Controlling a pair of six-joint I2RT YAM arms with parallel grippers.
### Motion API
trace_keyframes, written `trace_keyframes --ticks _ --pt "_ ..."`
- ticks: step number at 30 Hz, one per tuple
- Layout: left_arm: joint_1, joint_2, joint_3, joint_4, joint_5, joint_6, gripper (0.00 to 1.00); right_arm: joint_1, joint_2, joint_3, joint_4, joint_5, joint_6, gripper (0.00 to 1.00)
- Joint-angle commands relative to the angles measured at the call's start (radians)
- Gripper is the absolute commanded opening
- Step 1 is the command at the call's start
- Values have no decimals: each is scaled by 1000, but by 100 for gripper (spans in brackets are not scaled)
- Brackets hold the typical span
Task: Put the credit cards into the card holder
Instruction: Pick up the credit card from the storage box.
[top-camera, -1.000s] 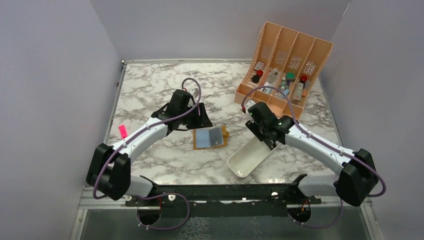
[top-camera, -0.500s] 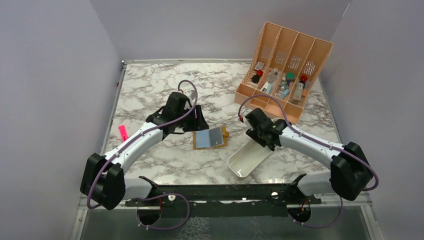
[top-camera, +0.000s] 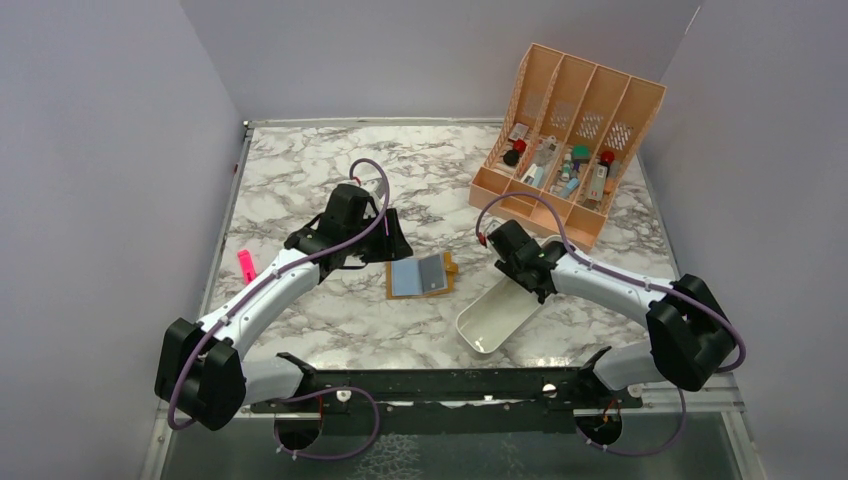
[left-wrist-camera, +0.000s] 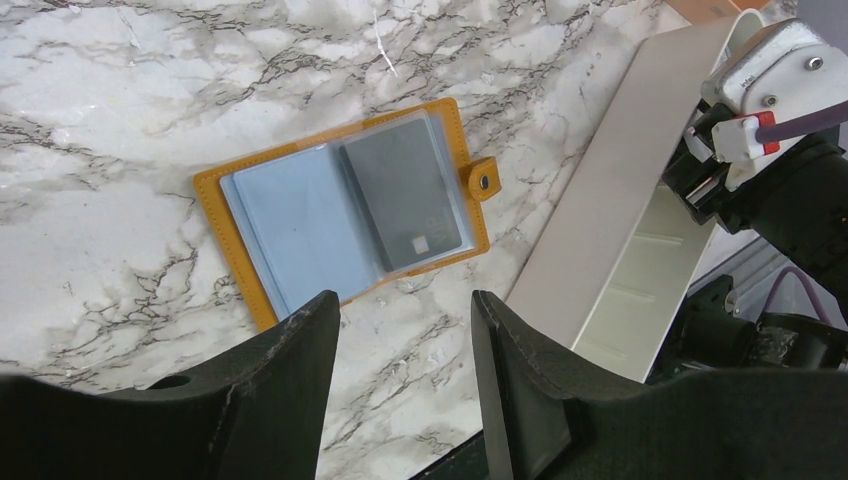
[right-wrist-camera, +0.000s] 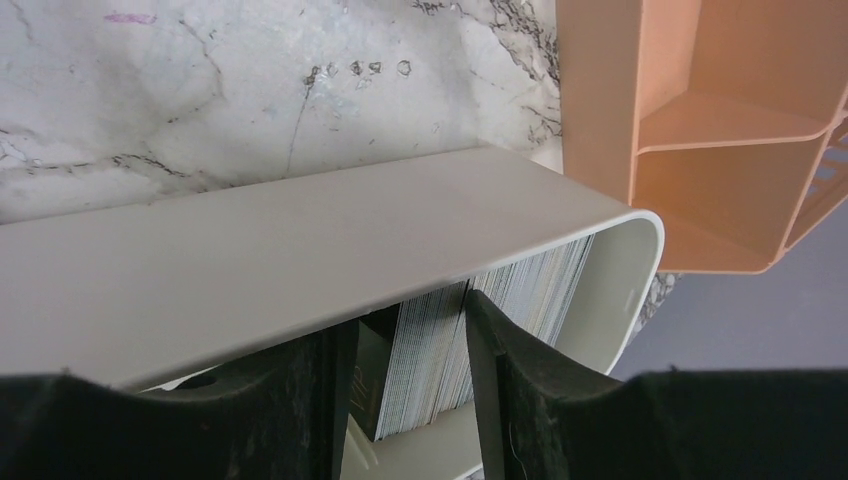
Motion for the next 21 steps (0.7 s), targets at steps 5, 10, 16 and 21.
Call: trace_keyframes --ticks 5,10,16,21 --pt "7 -18 0 -12 -30 17 55 -10 -31 25 4 87 14 40" --pt "7 -13 -3 -11 -31 15 55 -10 -70 40 -22 98 22 37" --pt "7 -6 6 -11 -28 12 55 -10 -83 36 -14 80 18 25" --pt "6 -9 -3 -10 -41 16 55 -10 -99 53 -52 62 34 17"
